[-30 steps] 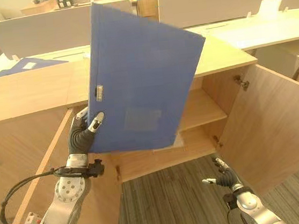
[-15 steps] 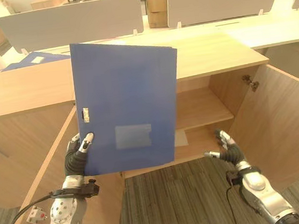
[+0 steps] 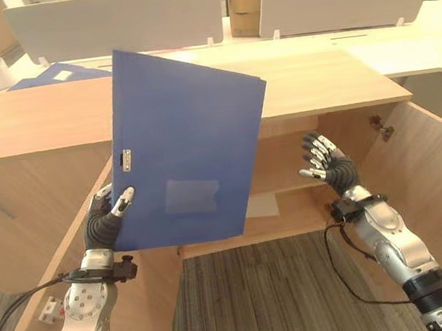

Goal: Put the empty folder in the office cabinet

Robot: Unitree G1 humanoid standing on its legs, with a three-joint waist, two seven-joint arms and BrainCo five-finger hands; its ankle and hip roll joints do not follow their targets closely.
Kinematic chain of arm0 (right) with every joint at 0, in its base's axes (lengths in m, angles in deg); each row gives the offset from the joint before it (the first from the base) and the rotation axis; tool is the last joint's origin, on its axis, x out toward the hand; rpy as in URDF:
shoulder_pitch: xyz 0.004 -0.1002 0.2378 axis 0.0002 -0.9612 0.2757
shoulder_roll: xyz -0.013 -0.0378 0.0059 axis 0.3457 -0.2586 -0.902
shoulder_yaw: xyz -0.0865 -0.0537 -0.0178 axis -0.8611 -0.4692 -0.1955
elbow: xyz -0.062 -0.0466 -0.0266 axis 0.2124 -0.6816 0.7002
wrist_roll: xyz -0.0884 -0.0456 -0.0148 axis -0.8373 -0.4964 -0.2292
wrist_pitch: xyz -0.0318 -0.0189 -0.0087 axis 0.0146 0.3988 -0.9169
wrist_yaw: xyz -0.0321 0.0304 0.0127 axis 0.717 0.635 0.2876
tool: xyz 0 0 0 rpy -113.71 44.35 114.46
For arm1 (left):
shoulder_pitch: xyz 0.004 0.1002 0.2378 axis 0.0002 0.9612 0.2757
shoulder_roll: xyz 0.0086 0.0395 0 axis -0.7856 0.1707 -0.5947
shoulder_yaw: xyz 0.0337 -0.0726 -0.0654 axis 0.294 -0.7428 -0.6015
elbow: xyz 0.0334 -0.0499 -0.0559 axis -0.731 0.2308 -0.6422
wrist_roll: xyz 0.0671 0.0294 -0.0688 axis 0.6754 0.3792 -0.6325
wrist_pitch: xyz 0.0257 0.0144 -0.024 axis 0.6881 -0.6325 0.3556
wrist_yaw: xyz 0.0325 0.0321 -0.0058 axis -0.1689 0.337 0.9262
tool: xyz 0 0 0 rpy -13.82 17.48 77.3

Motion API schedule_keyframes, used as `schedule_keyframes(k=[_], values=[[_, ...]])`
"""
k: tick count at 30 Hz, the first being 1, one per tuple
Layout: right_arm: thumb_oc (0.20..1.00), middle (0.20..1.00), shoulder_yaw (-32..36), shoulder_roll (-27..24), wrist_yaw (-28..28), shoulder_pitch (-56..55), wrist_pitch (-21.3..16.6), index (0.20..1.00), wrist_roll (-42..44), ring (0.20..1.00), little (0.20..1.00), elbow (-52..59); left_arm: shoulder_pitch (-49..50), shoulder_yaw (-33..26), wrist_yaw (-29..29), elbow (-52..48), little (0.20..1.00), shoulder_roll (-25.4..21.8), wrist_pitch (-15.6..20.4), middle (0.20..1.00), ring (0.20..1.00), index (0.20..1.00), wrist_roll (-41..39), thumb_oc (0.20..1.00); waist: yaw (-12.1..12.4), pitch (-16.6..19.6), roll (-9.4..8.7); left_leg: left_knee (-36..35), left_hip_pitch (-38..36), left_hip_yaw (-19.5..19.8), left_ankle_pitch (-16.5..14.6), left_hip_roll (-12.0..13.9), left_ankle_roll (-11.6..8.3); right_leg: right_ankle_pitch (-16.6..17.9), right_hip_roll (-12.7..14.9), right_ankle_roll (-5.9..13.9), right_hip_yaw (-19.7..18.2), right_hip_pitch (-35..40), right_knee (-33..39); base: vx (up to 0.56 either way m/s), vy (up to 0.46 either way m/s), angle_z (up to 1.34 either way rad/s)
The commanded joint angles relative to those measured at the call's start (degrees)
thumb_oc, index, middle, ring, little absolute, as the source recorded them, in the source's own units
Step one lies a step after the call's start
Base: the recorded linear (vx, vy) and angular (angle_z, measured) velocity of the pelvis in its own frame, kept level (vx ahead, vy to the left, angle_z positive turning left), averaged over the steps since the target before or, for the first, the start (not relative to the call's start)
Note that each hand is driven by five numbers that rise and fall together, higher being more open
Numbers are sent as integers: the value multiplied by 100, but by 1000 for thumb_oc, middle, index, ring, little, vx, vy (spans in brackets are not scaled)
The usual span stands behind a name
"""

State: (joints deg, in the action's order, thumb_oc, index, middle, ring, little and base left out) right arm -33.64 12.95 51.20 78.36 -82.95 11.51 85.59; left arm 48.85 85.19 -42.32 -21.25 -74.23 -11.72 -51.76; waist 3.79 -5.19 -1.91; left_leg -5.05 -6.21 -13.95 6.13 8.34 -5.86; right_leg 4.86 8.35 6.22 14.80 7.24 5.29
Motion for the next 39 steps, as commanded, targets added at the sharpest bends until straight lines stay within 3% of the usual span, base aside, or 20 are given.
schedule_keyframes(k=[1,5,22,39], values=[[1000,1000,137,-266,-102,606,32,1000,559,1000,1000,454,-819,91,139,61,200,-404,377,200,200,200,136,200,92,-37,56,5,-278,319,-772,-143,271,-329,306,213,241,203,-29,74,24,9],[1000,1000,-61,-176,14,1188,331,1000,859,1000,1000,452,-980,246,163,115,200,-442,372,200,200,200,259,200,192,-13,29,5,-268,346,-781,-165,277,-323,316,219,290,204,-29,65,14,5],[1000,1000,-621,210,755,2499,889,1000,1284,1000,1000,324,-1633,696,332,121,200,-351,424,200,200,200,72,200,314,84,8,5,-263,372,-774,-157,253,-326,313,195,357,218,-29,18,-2,3],[1000,1000,-1084,744,992,2743,888,1000,1353,1000,1000,134,-1932,1415,156,40,200,121,187,200,200,200,-407,200,279,89,7,5,-289,352,-776,-130,244,-323,276,160,308,213,-29,-2,-1,0]])
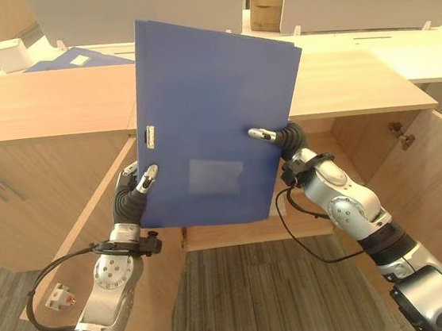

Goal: Put the empty folder in the office cabinet

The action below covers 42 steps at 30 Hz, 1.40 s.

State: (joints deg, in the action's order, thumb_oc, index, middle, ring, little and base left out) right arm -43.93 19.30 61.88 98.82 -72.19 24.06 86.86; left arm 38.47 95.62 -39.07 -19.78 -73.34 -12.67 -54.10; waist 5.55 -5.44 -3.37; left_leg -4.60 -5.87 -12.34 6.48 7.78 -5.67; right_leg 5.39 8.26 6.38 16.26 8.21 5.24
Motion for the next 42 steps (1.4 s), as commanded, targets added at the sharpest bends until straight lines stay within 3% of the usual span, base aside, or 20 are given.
schedule_keyframes(k=[1,2,13,14,19,22,25,27,28,34,36,42], values=[[354,354,-64,98,-79,717,-215,354,45,354,354,12,-894,442,-182,-124,200,37,251,200,200,200,-192,200,98,110,151,-40,-321,185,-808,-70,222,-369,285,145,165,112,-24,-33,-20,0],[200,200,-76,92,-60,754,-239,200,36,200,200,-2,-896,482,-167,-130,200,36,241,200,200,200,-204,200,96,106,151,-40,-320,184,-804,-71,223,-367,284,143,162,112,-24,-38,-18,0],[200,200,-52,-15,-139,746,-407,200,-351,200,200,-35,-892,514,-76,-103,200,35,286,200,200,200,-432,200,83,91,168,-40,-310,191,-801,-64,217,-379,273,134,160,107,-24,-6,-2,0],[200,200,-39,-73,-196,762,-429,200,-754,200,200,-89,-909,462,74,-97,1000,62,257,1000,1000,1000,-546,1000,88,84,169,-40,-311,211,-796,-67,220,-375,274,130,156,112,-24,0,0,0],[200,200,-2,-187,-260,642,-467,200,-1017,200,200,-82,-862,335,167,-127,1000,101,193,1000,1000,1000,-484,1000,92,66,162,-40,-310,230,-798,-70,224,-371,279,130,163,118,-24,0,0,0],[200,200,64,-394,-380,265,-774,200,-1644,200,200,67,-637,151,401,-125,1000,93,283,1000,1000,1000,-414,1000,72,42,162,-40,-301,224,-803,-66,225,-376,283,137,164,111,-24,-6,-10,0],[200,200,83,-483,-381,87,-839,200,-1907,200,200,213,-532,63,638,-123,1000,120,335,1000,1000,1000,-300,1000,59,34,164,-40,-294,215,-801,-61,225,-370,285,139,154,99,-24,0,0,0],[200,200,154,-618,-307,-341,-1012,200,-2159,200,200,473,-346,-109,921,-94,1000,172,788,1000,1000,1000,-190,1000,29,-2,152,-40,-287,205,-801,-55,226,-362,283,144,136,83,-24,0,0,0],[200,200,181,-639,-272,-452,-1078,200,-2175,200,200,503,-295,-144,1013,-81,1000,195,803,1000,1000,1000,-207,1000,23,-11,145,-40,-284,206,-800,-54,226,-358,284,145,133,81,-24,0,0,0],[200,200,260,-666,-289,-1017,-1410,200,-2603,200,200,502,-18,-159,634,72,1000,375,760,1000,1000,1000,-559,1000,-4,-84,108,-40,-275,199,-811,-48,230,-348,288,162,134,67,-24,-4,-5,0],[200,200,271,-715,-397,-1313,-1446,200,-2603,200,200,372,182,-31,53,138,1000,409,738,1000,1000,1000,-930,1000,-23,-125,102,-40,-274,185,-816,-50,237,-344,293,174,132,62,-24,0,0,0],[200,200,172,-709,-713,-2120,-1573,200,-2920,200,200,-149,610,45,54,767,1000,533,725,1000,1000,1000,-1336,1000,-100,-197,105,-40,-277,135,-823,-51,252,-339,302,198,110,42,-24,0,0,0]])
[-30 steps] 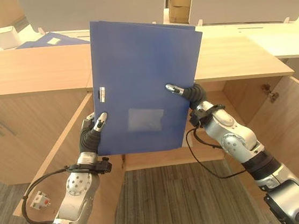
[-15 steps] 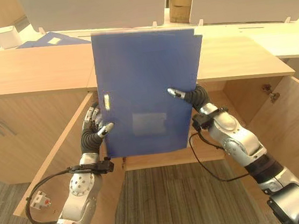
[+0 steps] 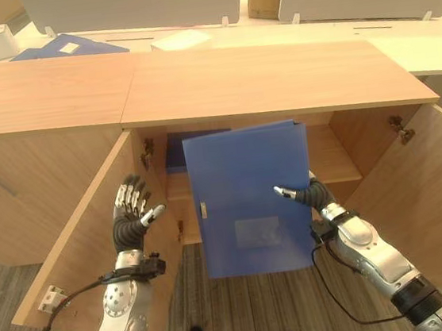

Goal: Put the empty folder in the office cabinet

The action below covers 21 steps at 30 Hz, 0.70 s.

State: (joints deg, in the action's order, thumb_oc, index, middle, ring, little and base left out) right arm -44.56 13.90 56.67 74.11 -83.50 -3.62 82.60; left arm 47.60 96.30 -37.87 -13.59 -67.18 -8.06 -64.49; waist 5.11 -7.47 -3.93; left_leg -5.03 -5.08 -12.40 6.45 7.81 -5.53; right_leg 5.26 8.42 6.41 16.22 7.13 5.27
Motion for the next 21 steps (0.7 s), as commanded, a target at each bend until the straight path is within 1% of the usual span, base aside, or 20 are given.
schedule_keyframes(k=[1,2,3,5,6,8,9,10,12,14,15,16,17,18,19,20,21], values=[[200,200,228,-147,-253,217,-533,200,-270,200,200,146,-207,-68,-138,286,1000,-45,288,1000,1000,1000,-320,1000,-69,-8,159,3,-355,135,-819,-53,241,-328,286,197,114,146,-27,0,0,0],[200,200,217,-120,-332,60,-549,200,-289,200,200,-9,-102,-116,-171,457,1000,-8,319,1000,1000,1000,-266,1000,-85,-33,154,3,-352,126,-815,-52,246,-319,287,201,112,139,-27,0,0,0],[200,200,202,-99,-386,-114,-679,200,-388,200,200,-272,35,-140,-254,696,1000,23,277,1000,1000,1000,-317,1000,-92,-68,144,3,-342,130,-809,-54,252,-315,286,200,115,132,-27,0,0,0],[200,200,199,-95,-395,-138,-710,200,-395,200,200,-326,62,-145,-268,742,1000,28,280,1000,1000,1000,-340,1000,-93,-74,143,3,-341,131,-806,-54,252,-314,286,200,116,132,-27,0,0,0],[200,200,203,-71,-400,-272,-824,200,-309,200,200,-606,170,-188,-436,1032,1000,57,258,1000,1000,1000,-538,1000,-94,-104,141,3,-335,133,-804,-56,253,-308,291,204,131,126,-27,0,0,0],[200,200,228,-17,-407,-363,-942,200,-361,200,200,-897,273,-246,-436,1360,1000,102,239,1000,1000,1000,-545,1000,-93,-124,140,3,-330,150,-809,-69,260,-309,293,208,141,123,-27,0,0,0],[200,200,228,-17,-407,-363,-942,200,-361,200,200,-897,273,-246,-436,1360,1000,102,239,1000,1000,1000,-545,1000,-93,-124,140,3,-330,150,-809,-69,260,-309,293,208,141,123,-27,0,0,0],[200,200,226,77,-326,-448,-936,200,-419,200,200,-1193,334,-287,-259,1782,1000,181,67,1000,1000,1000,-492,1000,-93,-149,136,3,-326,173,-815,-82,260,-306,300,220,153,121,-27,0,0,0],[200,200,221,90,-311,-450,-921,200,-409,200,200,-1255,340,-288,-241,1863,1000,206,22,1000,1000,1000,-476,1000,-91,-155,136,3,-323,174,-813,-83,259,-305,301,222,156,120,-27,0,0,0],[200,200,232,141,-302,-477,-906,200,-368,200,200,-1448,377,-296,-170,2203,1000,301,-9,1000,1000,1000,-401,1000,-92,-166,135,3,-317,187,-810,-89,257,-302,302,227,155,118,-27,0,0,0],[200,200,237,181,-293,-492,-889,200,-388,200,200,-1568,416,-314,-241,2363,1000,365,-102,1000,1000,1000,-517,1000,-84,-171,138,3,-314,194,-812,-93,258,-308,303,229,162,121,-27,0,0,0],[200,200,253,242,-283,-504,-904,200,-367,200,200,-1748,465,-338,-266,2652,1000,463,-143,1000,1000,1000,-461,1000,-77,-178,139,3,-315,199,-815,-96,263,-312,306,234,176,127,-27,0,0,0],[200,200,253,242,-283,-504,-904,200,-367,200,200,-1748,465,-338,-266,2652,1000,463,-143,1000,1000,1000,-461,1000,-77,-178,139,3,-315,199,-815,-96,263,-312,306,234,176,127,-27,0,0,0],[200,200,272,271,-293,-506,-897,200,-398,200,200,-1828,494,-351,-346,2813,1000,507,-219,1000,1000,1000,-409,1000,-72,-181,142,3,-313,204,-812,-99,265,-312,308,233,185,127,-27,0,0,0],[200,200,277,303,-286,-508,-875,200,-345,200,200,-1965,513,-340,-443,3050,1000,575,-371,1000,1000,1000,-427,1000,-70,-186,146,3,-314,203,-814,-98,270,-315,312,235,191,129,-27,0,0,0],[200,200,290,317,-287,-508,-837,200,-346,200,200,-2017,523,-333,-368,3180,1000,596,-505,1000,1000,1000,-337,1000,-73,-188,155,3,-308,205,-817,-102,273,-321,314,237,194,125,-27,0,0,0],[200,200,290,317,-287,-508,-837,200,-346,200,200,-2017,523,-333,-368,3180,1000,596,-505,1000,1000,1000,-337,1000,-73,-188,155,3,-308,205,-817,-102,273,-321,314,237,194,125,-27,0,0,0]])
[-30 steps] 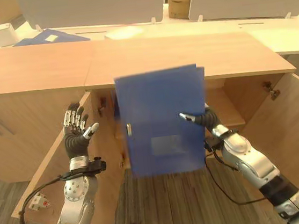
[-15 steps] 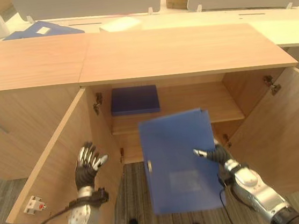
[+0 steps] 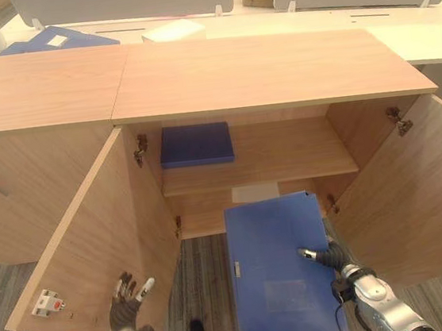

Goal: Put the empty folder in the office cabinet

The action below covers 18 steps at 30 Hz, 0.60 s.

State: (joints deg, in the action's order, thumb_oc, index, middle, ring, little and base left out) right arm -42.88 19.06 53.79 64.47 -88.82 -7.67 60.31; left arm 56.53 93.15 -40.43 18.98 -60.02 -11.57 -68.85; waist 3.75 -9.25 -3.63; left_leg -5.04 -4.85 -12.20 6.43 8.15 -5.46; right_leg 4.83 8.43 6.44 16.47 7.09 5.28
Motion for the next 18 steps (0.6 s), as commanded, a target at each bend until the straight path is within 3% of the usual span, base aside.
schedule_keyframes(k=[1,4,10,13,15,17,18], values=[[200,200,114,-190,5,464,-286,200,69,200,200,160,-366,-10,-96,71,1000,-96,-229,1000,1000,1000,129,1000,60,-20,132,4,-331,191,-812,-138,270,-277,311,229,169,129,-28,0,0,0],[200,200,114,-136,10,476,-259,200,47,200,200,-1,-405,-79,-56,638,1000,46,-705,1000,1000,1000,183,1000,34,-15,151,4,-347,184,-817,-142,275,-294,306,227,168,137,-28,10,8,0],[200,200,125,-113,32,615,-160,200,65,200,200,-162,-546,-49,-243,1741,1000,154,-1099,1000,1000,1000,681,1000,-14,-29,178,20,-381,119,-843,-221,328,-281,346,245,139,116,-28,22,88,-1],[200,200,130,-107,326,833,-223,200,107,200,200,-364,-629,62,-618,2264,1000,59,-1410,1000,1000,1000,993,1000,-31,-177,231,247,-238,177,-978,-423,506,-181,499,305,-3,74,-90,-34,194,-4],[200,200,212,-137,497,986,-299,200,291,200,200,-557,-679,137,-816,2504,1000,-19,-1436,1000,1000,1000,1274,1000,-42,-239,274,360,-120,235,-1035,-522,619,-251,568,311,-101,-39,-351,-56,177,-1],[200,200,370,-247,486,1352,-506,200,388,200,200,-954,-765,230,-1130,2699,1000,-146,-1589,1000,1000,1000,1417,1000,-48,-428,438,685,113,272,-1073,-645,795,-172,926,282,-174,-631,-1501,-114,237,-5],[200,200,392,-261,477,1409,-523,200,416,200,200,-1015,-786,254,-1170,2715,1000,-167,-1614,1000,1000,1000,1500,1000,-46,-471,464,733,135,264,-1084,-669,818,-101,1004,277,-172,-740,-1687,-90,271,-24]])
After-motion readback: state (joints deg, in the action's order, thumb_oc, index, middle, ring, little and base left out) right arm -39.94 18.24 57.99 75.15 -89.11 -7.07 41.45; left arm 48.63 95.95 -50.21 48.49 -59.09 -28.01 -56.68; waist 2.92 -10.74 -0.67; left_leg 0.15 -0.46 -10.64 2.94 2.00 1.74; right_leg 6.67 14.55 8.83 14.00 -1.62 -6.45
